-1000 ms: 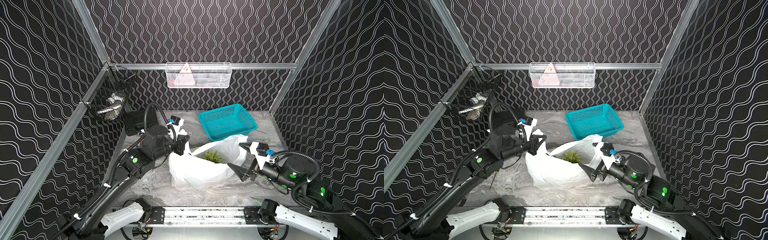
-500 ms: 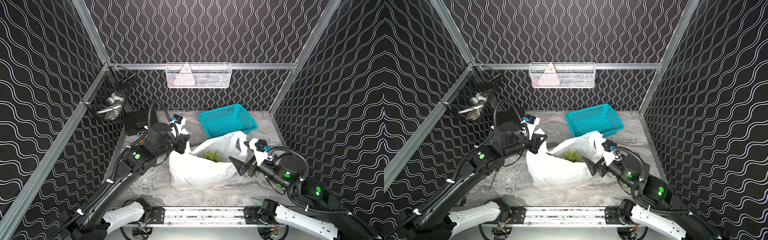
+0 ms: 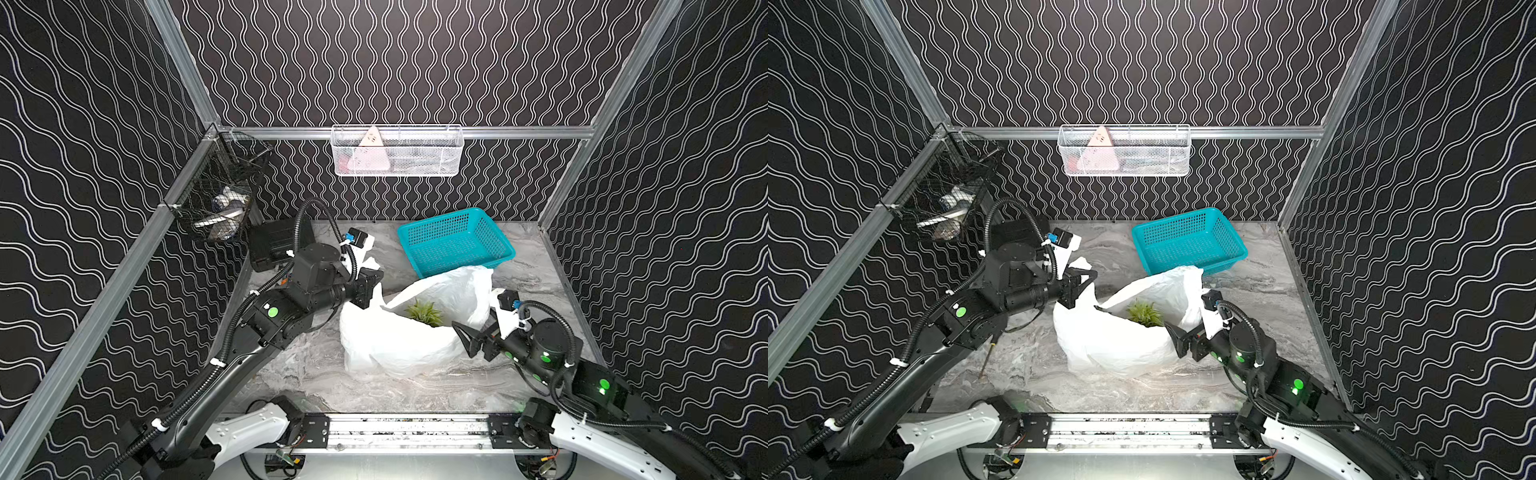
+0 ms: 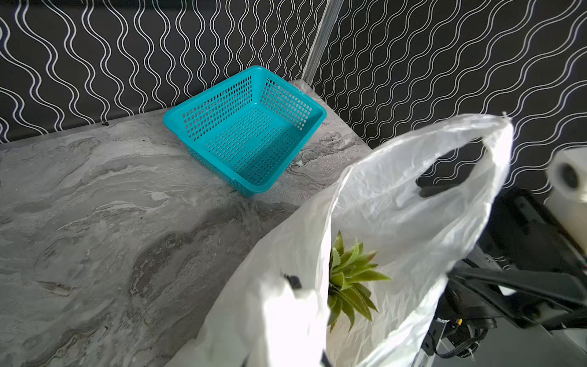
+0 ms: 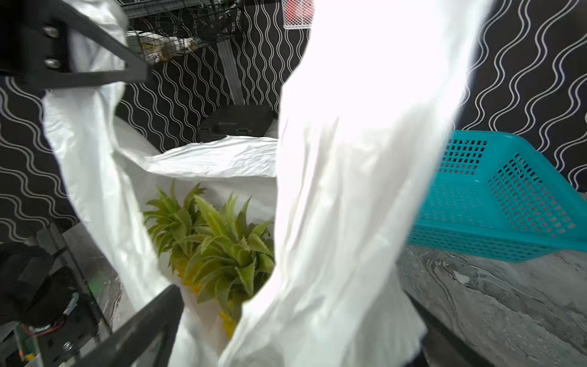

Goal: Place the pineapple into a plastic bag & tie a knot
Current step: Cross the plastic bag at the center of the board.

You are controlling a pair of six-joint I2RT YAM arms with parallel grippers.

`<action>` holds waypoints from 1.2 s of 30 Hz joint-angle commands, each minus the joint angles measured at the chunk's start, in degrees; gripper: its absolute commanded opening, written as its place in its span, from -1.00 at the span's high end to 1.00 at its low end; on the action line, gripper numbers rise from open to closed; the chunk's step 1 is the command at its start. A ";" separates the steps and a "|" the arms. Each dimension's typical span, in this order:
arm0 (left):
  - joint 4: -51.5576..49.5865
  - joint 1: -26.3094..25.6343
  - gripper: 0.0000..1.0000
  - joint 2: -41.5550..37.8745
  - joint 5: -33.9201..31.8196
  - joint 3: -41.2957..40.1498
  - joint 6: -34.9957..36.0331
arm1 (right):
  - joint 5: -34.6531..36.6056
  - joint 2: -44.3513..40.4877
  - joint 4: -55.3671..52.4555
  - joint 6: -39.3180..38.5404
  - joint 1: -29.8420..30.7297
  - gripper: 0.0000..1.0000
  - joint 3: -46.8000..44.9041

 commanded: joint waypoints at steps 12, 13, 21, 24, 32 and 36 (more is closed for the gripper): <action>1.54 0.05 1.00 0.05 2.57 0.38 1.84 | -44.78 19.54 40.68 17.36 -31.09 -1.00 -0.57; 1.81 0.05 1.00 -0.02 2.88 0.25 1.89 | -46.43 21.05 41.93 17.29 -31.15 -1.00 -0.21; 1.43 0.05 1.00 -0.22 4.75 -0.11 1.80 | -45.88 27.33 42.82 11.95 -31.15 -1.00 0.53; 2.16 0.04 1.00 -0.54 6.09 -0.76 1.71 | -46.78 28.68 46.86 8.28 -31.15 -0.87 -0.21; 0.11 0.05 1.00 0.76 2.74 0.79 1.27 | -56.51 35.12 65.15 19.66 -31.24 0.92 0.84; -2.63 0.05 1.00 2.73 -6.01 4.54 -0.29 | -54.77 31.74 62.27 22.83 -29.98 1.00 2.59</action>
